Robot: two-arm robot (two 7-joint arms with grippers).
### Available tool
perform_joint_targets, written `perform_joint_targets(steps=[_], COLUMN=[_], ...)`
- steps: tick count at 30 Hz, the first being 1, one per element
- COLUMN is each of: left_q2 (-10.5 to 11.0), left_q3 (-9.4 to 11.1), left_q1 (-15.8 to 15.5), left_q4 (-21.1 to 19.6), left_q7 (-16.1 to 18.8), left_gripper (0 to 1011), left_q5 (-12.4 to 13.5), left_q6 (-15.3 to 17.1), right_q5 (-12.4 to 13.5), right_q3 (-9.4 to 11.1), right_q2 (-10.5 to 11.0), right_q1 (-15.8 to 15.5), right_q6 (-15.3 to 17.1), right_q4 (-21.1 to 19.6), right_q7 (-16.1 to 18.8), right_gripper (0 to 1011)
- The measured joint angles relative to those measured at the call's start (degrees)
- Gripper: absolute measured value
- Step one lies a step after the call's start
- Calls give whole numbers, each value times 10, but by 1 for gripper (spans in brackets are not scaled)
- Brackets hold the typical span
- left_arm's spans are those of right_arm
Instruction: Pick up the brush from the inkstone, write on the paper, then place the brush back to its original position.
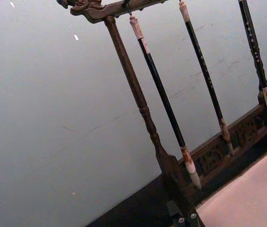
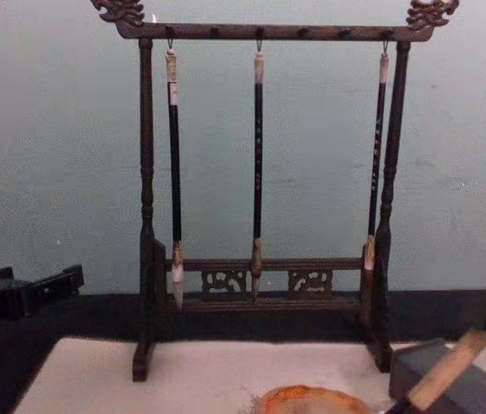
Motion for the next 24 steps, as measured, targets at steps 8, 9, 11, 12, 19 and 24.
perform_joint_targets(steps=[8,9,11,12,19,24], left_q2=[0,0,0,0,0,0], left_q3=[0,0,0,0,0,0], left_q1=[0,0,0,0,0,0], left_q4=[0,0,0,0,0,0], left_q7=[0,0,0,0,0,0], left_gripper=[1002,1002,1002,1002,1002,1002], left_q5=[0,0,0,0,0,0], left_q6=[0,0,0,0,0,0], right_q5=[4,4,4,3,-9,-21], right_q3=[29,31,36,36,27,6], right_q2=[11,11,13,13,9,-2], right_q1=[-14,-15,-16,-15,-3,12], right_q6=[-9,-10,-13,-13,-11,-7], right_q4=[-14,-17,-28,-31,-48,-50], right_q7=[-6,-6,-5,-5,0,5], right_gripper=[164,164,164,164,164,164])
